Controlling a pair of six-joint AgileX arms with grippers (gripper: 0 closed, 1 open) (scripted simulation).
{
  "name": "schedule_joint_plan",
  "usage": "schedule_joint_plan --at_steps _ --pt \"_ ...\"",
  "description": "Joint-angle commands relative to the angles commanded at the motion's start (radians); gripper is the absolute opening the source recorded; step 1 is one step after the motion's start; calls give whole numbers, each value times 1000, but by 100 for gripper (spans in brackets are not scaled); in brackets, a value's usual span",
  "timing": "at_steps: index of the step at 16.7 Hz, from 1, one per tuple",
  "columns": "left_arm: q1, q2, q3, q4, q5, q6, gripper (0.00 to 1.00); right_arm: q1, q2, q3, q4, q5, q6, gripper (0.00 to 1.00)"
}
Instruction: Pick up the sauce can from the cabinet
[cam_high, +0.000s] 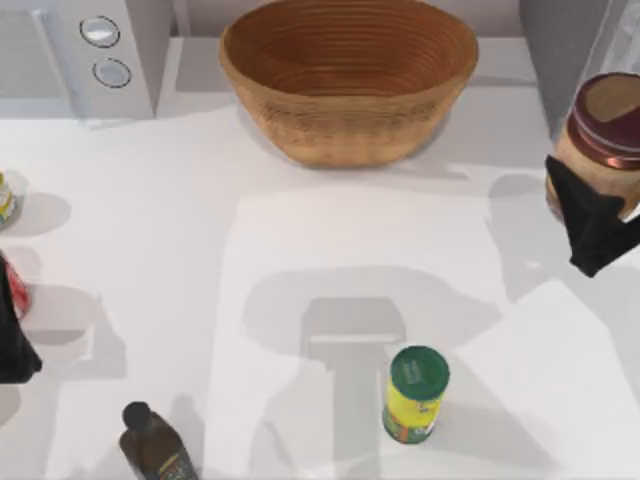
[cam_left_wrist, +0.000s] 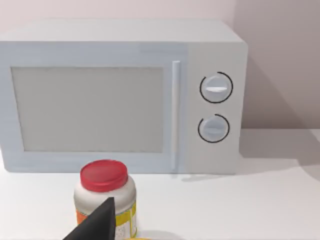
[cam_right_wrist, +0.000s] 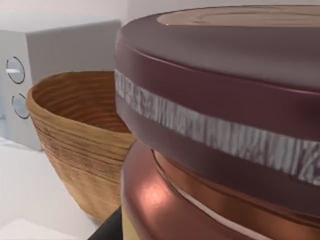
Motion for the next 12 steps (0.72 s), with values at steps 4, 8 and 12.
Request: schedule_joint_plan --at_steps 4,8,12 --pt "0 0 0 0 0 0 100 11 294 54 226 -91 -1 0" --pt "0 0 0 0 0 0 100 15 473 88 365 -149 -3 0" --pt "0 0 0 0 0 0 100 15 506 95 391 -160 -3 0"
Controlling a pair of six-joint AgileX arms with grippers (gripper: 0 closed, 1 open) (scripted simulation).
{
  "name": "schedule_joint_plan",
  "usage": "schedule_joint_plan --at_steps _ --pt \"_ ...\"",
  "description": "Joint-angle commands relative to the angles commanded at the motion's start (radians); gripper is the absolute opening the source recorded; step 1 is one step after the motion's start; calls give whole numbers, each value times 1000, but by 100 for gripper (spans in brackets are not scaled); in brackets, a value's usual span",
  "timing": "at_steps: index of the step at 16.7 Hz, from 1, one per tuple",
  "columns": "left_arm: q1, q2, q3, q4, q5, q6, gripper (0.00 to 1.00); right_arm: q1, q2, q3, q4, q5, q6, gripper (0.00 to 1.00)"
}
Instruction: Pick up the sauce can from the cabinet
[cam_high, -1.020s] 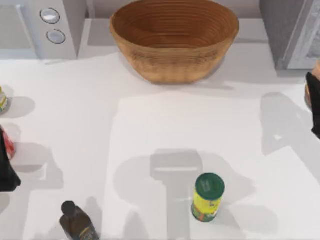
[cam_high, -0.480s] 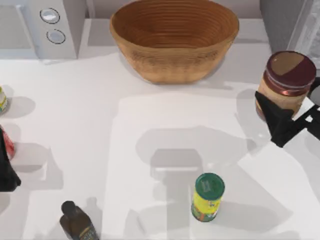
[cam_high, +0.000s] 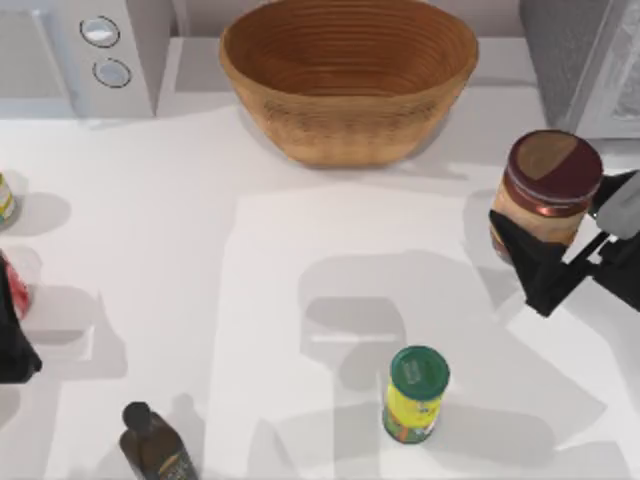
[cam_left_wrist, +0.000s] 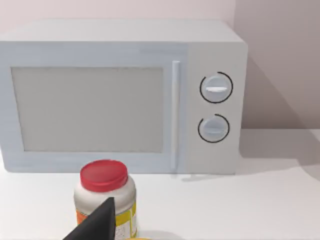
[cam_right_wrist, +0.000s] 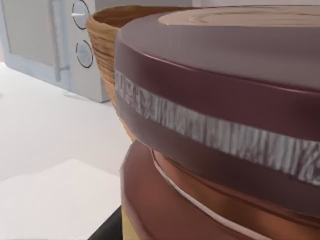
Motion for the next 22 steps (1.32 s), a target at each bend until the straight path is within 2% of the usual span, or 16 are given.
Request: schedule_joint_plan --at_steps 5,13,18,22 --pt "0 0 0 0 0 0 100 2 10 10 -3 8 1 0" --pt "0 0 0 0 0 0 100 109 180 206 -32 111 -2 0" --pt "0 0 0 0 0 0 100 116 190 220 -33 118 -3 0" --pt "0 0 0 0 0 0 100 116 190 220 -33 118 -3 30"
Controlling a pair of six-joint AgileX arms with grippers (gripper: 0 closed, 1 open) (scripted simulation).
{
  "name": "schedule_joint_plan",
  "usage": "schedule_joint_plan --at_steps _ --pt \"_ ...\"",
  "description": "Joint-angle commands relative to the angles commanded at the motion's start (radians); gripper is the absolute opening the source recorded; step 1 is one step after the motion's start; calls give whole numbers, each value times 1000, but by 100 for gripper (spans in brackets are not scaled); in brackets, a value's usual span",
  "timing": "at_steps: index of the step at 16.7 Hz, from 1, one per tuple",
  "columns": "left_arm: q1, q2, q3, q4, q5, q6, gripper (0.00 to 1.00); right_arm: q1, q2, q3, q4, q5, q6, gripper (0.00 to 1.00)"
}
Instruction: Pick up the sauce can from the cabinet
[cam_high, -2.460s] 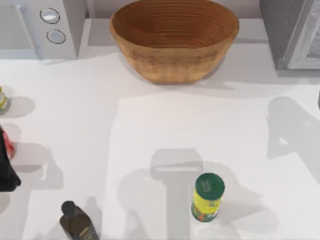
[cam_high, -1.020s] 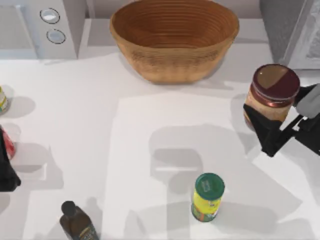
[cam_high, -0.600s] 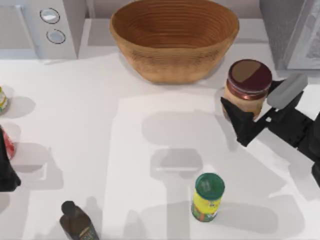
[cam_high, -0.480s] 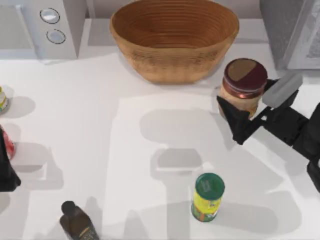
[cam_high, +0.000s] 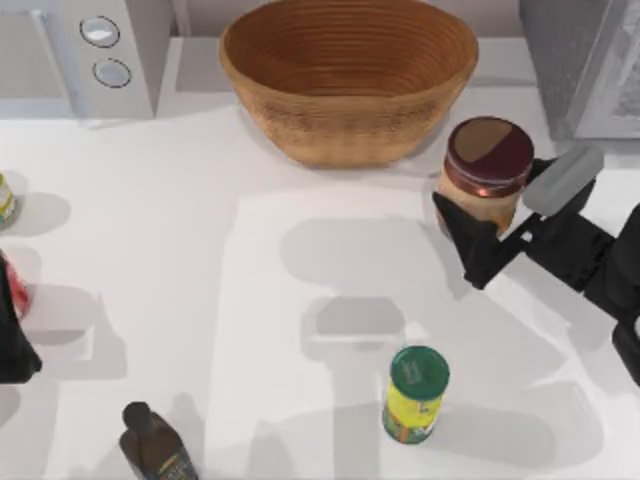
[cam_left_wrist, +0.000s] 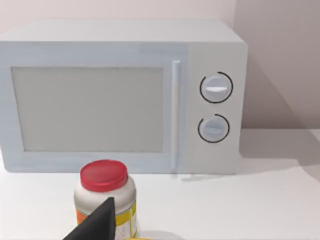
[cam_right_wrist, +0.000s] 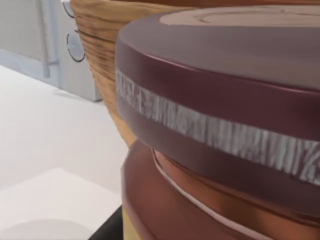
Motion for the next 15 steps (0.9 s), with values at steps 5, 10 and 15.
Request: schedule_joint_plan --at_steps 5,10,15 --pt "0 0 0 0 0 0 100 0 0 0 0 0 0 68" --pt "0 0 0 0 0 0 100 0 0 0 0 0 0 100" --pt "0 0 0 0 0 0 100 0 0 0 0 0 0 100"
